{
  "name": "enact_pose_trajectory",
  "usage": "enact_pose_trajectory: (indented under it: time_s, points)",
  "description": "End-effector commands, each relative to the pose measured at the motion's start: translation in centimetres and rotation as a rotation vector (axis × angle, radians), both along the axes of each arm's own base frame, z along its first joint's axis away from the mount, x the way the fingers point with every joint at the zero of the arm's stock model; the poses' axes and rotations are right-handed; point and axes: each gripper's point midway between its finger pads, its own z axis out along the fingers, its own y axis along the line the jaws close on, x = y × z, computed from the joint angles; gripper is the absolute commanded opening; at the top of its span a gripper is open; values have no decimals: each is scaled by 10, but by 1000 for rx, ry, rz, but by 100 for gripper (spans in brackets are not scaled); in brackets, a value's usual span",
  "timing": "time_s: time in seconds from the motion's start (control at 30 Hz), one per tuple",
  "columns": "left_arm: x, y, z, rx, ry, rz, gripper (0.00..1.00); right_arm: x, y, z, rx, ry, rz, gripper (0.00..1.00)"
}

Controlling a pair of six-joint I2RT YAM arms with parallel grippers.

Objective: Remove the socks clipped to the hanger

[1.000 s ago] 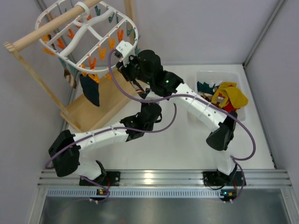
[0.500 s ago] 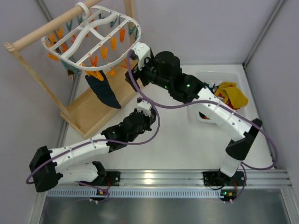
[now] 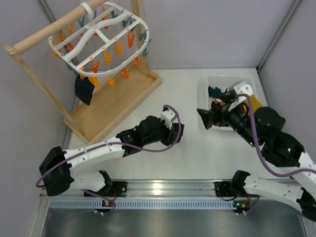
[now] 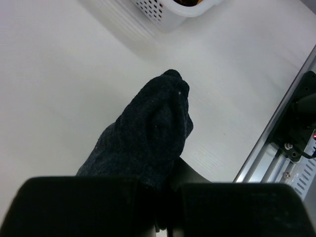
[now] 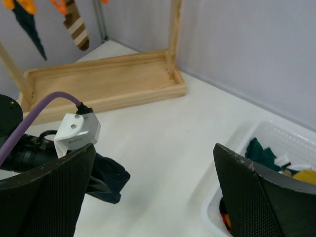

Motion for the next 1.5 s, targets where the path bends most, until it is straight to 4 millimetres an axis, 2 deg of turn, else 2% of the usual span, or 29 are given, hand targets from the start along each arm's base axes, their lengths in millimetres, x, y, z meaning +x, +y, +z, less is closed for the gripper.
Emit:
enact_pose_trajectory:
  time_s: [0.0, 0.07, 0.13, 0.17, 0.2, 0.23, 0.27, 0.5, 0.53, 0.57, 0.6, 0.63, 0.67, 0.7, 0.73, 0.77, 0.83, 0.87, 0.9, 0.97, 1.07, 1.23, 1.27, 1.3, 1.33, 1.37, 1.4, 1.43, 1.47]
  points:
    - [-3, -34, 32, -96, -8, -110, 0, -5, -56, -28, 62, 71, -217, 100]
    - [3, -46, 42, -107, -24, -125, 0, -14, -69, -39, 82, 99, -232, 99]
    - [9, -59, 34, -88, -9, -142, 0, -22, -83, -48, 104, 103, -244, 99]
    - [13, -69, 50, -112, -29, -156, 0, -25, -87, -52, 103, 110, -248, 99]
    - [18, -79, 40, -94, -13, -165, 0, -29, -95, -53, 120, 105, -259, 99]
    - [24, -91, 59, -126, -34, -173, 0, -30, -99, -54, 123, 107, -266, 99]
    - [27, -98, 63, -131, -37, -183, 0, -32, -103, -56, 119, 108, -274, 100]
    - [78, -173, 75, -166, -74, -185, 0, -50, -157, -35, 259, 39, -379, 99]
    - [87, -186, 94, -198, -108, -184, 2, -53, -161, -34, 276, 35, -379, 99]
    - [97, -200, 71, -172, -92, -179, 5, -56, -166, -31, 296, 29, -379, 99]
    - [105, -208, 66, -169, -96, -177, 6, -61, -173, -28, 319, 19, -378, 99]
    - [114, -221, 89, -215, -135, -180, 7, -64, -177, -26, 338, 15, -378, 99]
    - [123, -235, 56, -185, -103, -181, 17, -67, -180, -25, 349, 14, -374, 100]
    - [127, -244, 53, -196, -100, -199, 26, -70, -185, -23, 368, 8, -374, 99]
    - [133, -255, 78, -247, -131, -204, 40, -72, -186, -24, 372, 13, -368, 99]
    - [139, -269, 42, -225, -79, -209, 49, -74, -188, -22, 377, 12, -367, 99]
    - [142, -282, 54, -243, -55, -239, 75, -77, -189, -26, 366, 27, -361, 99]
    - [142, -284, 50, -235, -39, -244, 91, -78, -189, -25, 365, 29, -349, 99]
    - [142, -285, 54, -240, -40, -244, 99, -79, -188, -26, 362, 32, -347, 99]
    - [142, -278, 51, -214, -46, -212, 99, -78, -186, -31, 347, 42, -341, 99]
    - [140, -251, 75, -171, -110, -124, 99, -74, -178, -38, 324, 51, -341, 99]
    - [141, -167, 101, -95, -157, 151, 99, -67, -165, -39, 320, 57, -329, 100]
    - [139, -154, 98, -78, -156, 184, 99, -66, -162, -37, 325, 55, -319, 99]
    - [135, -136, 75, -29, -128, 223, 99, -65, -161, -37, 329, 53, -320, 100]
    - [135, -114, 93, -42, -155, 289, 99, -63, -159, -38, 325, 55, -319, 99]
    - [132, -100, 93, -35, -155, 321, 99, -62, -155, -39, 319, 58, -314, 99]
    - [127, -80, 64, 15, -122, 371, 99, -61, -152, -38, 326, 60, -310, 99]
    - [120, -61, 82, -23, -132, 413, 99, -58, -147, -43, 312, 69, -306, 100]
    - [120, -40, 78, -13, -135, 486, 99, -56, -143, -46, 307, 73, -301, 100]
